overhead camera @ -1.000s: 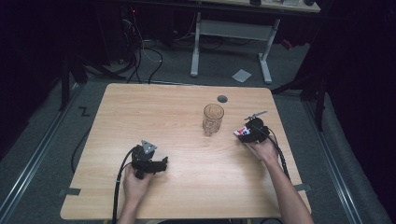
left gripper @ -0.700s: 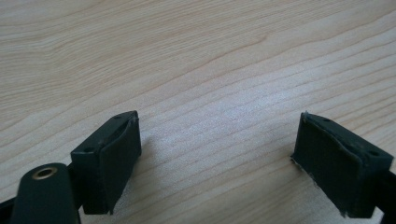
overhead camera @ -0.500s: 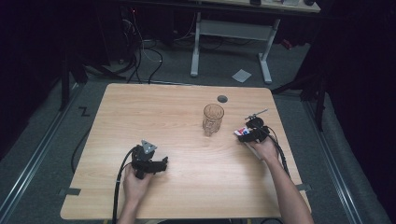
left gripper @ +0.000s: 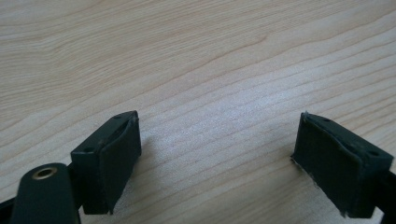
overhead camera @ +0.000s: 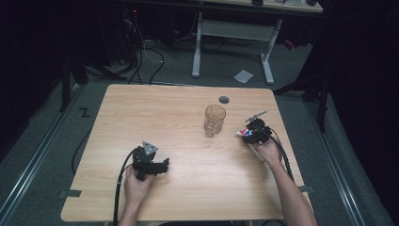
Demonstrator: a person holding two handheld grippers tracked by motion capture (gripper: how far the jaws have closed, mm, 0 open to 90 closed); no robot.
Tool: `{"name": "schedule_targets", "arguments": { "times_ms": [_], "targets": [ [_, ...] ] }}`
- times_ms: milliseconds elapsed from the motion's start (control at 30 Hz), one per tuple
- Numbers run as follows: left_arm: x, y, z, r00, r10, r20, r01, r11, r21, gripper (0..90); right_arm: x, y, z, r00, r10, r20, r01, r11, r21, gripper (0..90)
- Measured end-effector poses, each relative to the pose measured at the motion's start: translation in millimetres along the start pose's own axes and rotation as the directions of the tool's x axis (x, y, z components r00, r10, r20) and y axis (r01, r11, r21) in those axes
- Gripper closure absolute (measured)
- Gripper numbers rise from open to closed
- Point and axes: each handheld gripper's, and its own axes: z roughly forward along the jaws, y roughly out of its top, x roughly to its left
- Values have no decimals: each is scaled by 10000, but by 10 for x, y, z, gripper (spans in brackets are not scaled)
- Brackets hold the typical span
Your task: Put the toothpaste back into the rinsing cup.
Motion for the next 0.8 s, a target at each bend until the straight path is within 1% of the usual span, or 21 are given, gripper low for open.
{"name": "schedule_targets", "arguments": {
  "times_ms": [67, 200, 333, 500, 667, 800],
  "targets": [
    [0, 0, 0, 10000, -1, -1, 1, 10000, 1, 152, -12, -5, -25, 10000, 47, -15, -47, 10000, -60, 577],
    [-1, 0, 0, 10000, -13, -1, 13, 10000, 0, 152, -46, -18, -103, 9997, 189, -153, -196, 9989, -434, 594],
    [0, 0, 0, 10000, -5, 1, 5, 10000, 0, 152, -80, -35, -196, 9984, 399, -407, -431, 9958, -813, 608],
    [-1, 0, 0, 10000, -7, 0, 7, 10000, 0, 152, -109, -70, -278, 9973, 462, -563, -524, 9921, -1144, 623],
    [0, 0, 0, 10000, -6, -1, 6, 10000, 1, 152, -117, -120, -347, 9970, 680, -368, -734, 9822, -1728, 635],
    [-1, 0, 1, 10000, -5, -14, 5, 10000, -10, 152, -117, -155, -390, 9974, 638, -322, -689, 9774, -1997, 640]
  ]
}}
